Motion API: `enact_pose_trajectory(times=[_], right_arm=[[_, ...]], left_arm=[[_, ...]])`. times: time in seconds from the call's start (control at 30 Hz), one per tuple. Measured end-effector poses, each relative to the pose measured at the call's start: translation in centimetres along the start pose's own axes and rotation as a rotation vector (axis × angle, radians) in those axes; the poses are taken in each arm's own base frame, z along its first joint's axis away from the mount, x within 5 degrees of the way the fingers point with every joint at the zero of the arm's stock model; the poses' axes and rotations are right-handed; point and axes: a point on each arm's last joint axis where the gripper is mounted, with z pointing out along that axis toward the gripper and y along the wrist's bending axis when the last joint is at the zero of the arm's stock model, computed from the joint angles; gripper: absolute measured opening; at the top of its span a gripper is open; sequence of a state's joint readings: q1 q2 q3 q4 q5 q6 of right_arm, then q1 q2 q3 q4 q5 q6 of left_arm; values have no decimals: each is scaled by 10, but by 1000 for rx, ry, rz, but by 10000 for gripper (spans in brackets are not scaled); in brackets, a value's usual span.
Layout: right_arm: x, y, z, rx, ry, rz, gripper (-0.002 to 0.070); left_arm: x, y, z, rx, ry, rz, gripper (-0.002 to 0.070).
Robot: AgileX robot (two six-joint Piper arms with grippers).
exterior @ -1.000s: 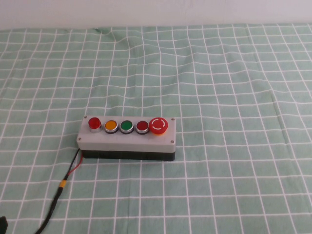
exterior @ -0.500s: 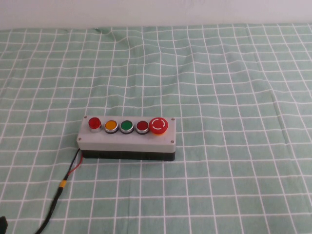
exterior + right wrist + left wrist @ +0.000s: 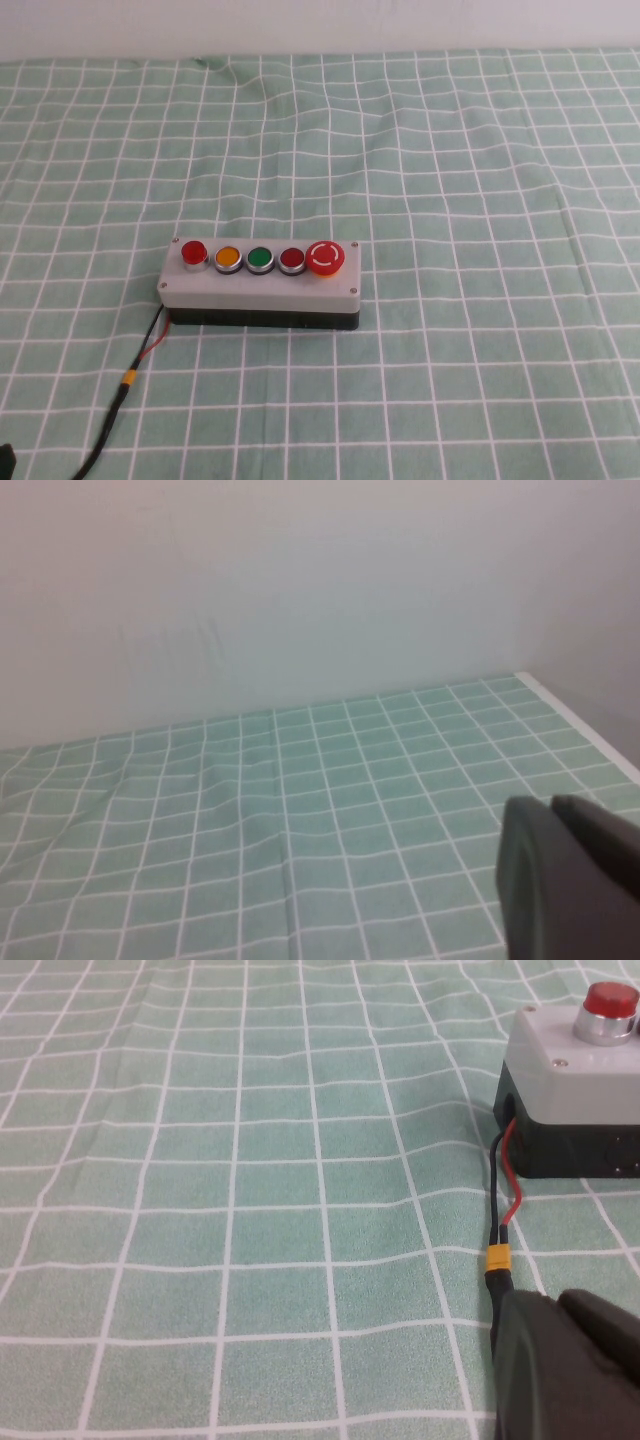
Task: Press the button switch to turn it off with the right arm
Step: 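Press the lit red button on the button box to turn it off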
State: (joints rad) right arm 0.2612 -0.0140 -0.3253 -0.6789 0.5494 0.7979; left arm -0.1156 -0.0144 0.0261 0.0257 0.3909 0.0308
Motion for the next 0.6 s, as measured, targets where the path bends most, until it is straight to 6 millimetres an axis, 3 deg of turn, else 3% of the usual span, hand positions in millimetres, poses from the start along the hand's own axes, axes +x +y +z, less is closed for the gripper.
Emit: enact_pose_trajectory(times=[0.5,0.6], right_arm=[[60,3,20,-65,109,-55,-16],[65,3,21,-63,123,-59,-16]], left_arm=[[0,0,0,0,0,0,-3],[0,0,0,0,0,0,-3]])
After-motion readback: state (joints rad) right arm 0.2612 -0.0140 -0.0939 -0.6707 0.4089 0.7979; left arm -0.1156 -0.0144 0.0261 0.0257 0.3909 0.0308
